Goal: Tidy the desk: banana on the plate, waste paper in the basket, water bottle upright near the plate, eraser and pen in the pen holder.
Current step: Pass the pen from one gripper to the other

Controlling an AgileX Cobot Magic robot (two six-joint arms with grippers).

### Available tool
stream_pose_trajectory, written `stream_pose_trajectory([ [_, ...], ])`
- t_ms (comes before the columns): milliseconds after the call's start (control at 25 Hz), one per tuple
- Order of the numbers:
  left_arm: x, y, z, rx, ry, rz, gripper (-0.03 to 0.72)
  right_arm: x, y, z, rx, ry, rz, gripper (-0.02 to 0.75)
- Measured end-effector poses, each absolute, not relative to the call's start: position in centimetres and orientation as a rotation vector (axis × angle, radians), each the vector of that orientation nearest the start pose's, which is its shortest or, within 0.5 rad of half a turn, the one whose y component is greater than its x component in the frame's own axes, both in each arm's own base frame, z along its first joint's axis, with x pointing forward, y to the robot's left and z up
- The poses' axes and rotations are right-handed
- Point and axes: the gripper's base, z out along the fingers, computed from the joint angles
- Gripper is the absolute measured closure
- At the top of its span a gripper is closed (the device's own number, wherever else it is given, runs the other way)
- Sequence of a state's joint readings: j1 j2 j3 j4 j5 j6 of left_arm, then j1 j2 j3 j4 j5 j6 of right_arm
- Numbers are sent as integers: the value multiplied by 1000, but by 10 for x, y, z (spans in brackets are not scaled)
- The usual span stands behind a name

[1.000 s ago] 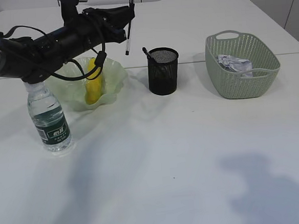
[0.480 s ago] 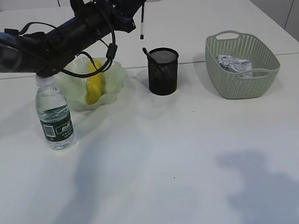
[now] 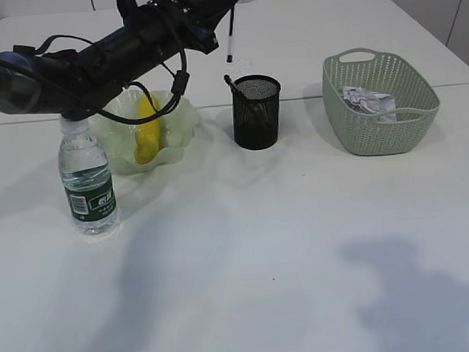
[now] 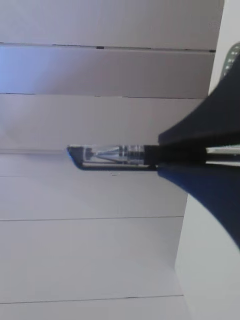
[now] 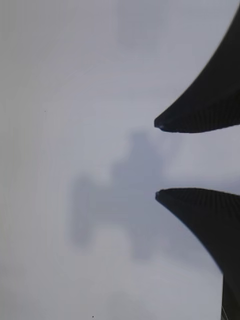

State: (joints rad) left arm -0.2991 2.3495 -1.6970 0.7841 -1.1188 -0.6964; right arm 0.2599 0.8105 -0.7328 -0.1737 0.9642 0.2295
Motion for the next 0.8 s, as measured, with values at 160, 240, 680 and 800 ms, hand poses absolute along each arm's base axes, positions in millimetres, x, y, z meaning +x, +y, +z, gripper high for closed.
stream_pose_trajectory([
  [160, 470, -209, 208, 707, 1167, -922, 660, 135, 23, 305, -105, 2502, -19, 456],
  [240, 470, -207, 206, 721, 1186, -941, 660, 135, 23, 305, -105, 2502, -19, 456],
  [680, 467, -201, 208, 757, 1253, -964, 660, 135, 23, 305, -103, 2503, -18, 456],
  [800, 466, -201, 213, 757, 1252, -964, 660, 135, 23, 305, -103, 2503, -18, 456],
])
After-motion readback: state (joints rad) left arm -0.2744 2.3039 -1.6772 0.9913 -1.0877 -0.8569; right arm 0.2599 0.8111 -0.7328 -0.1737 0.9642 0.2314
